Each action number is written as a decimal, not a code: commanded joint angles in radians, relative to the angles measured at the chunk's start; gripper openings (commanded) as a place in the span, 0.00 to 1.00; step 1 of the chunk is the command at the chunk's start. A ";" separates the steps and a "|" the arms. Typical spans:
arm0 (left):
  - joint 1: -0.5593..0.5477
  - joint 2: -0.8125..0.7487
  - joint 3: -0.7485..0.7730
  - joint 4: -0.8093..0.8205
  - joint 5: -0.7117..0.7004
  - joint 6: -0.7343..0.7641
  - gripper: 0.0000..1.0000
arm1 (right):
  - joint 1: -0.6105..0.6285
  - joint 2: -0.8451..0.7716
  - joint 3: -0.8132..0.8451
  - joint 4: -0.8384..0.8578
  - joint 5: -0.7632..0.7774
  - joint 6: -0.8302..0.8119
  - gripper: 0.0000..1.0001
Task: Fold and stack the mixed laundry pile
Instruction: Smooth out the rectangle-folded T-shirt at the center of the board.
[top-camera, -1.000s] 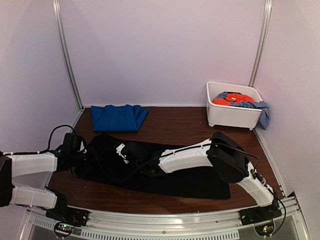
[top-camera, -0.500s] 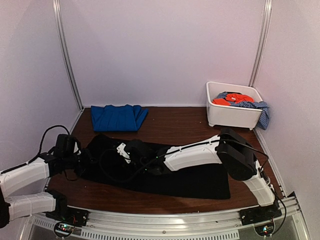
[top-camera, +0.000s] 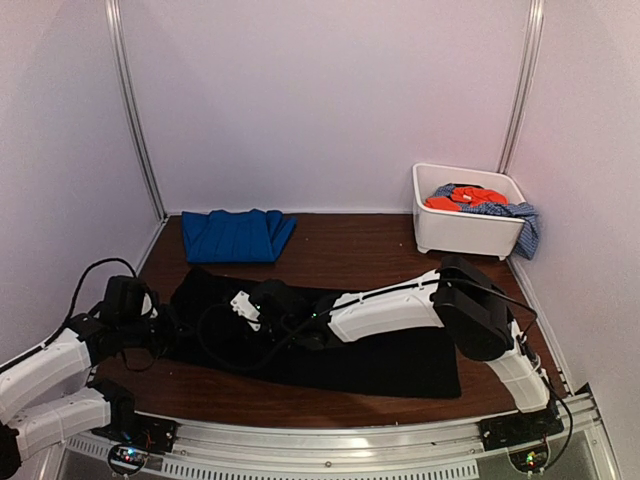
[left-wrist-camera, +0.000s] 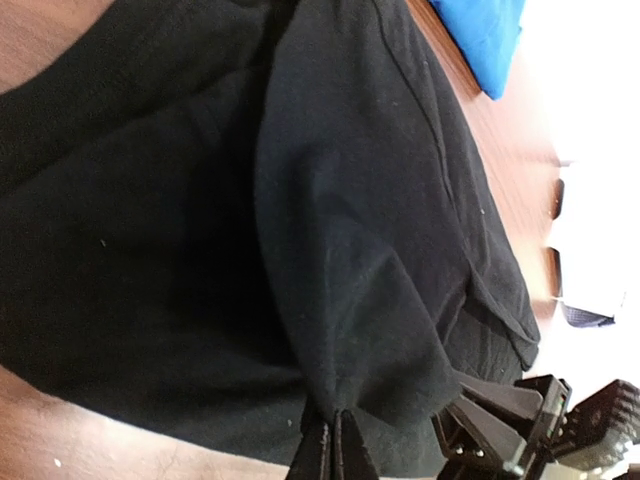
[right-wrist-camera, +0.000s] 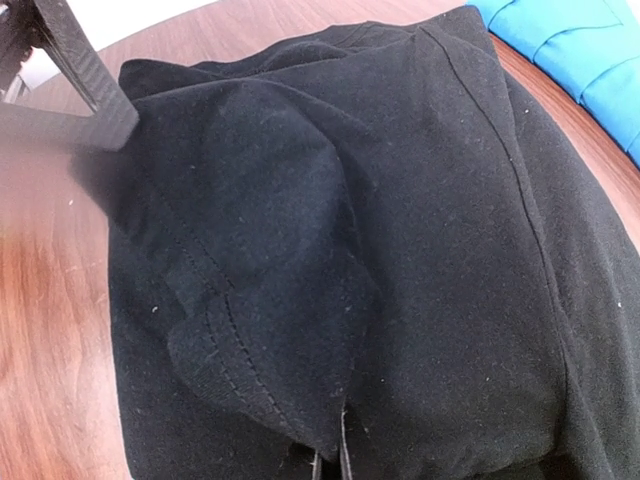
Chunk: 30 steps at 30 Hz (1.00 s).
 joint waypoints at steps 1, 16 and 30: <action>-0.045 -0.039 -0.006 -0.004 0.010 -0.044 0.00 | -0.007 -0.032 -0.024 0.009 -0.027 -0.020 0.05; -0.191 -0.033 0.063 -0.063 -0.051 -0.151 0.00 | -0.014 -0.098 -0.130 0.104 -0.115 -0.048 0.04; -0.208 -0.046 0.089 -0.105 -0.034 -0.148 0.00 | -0.026 -0.126 -0.173 0.130 -0.209 -0.067 0.03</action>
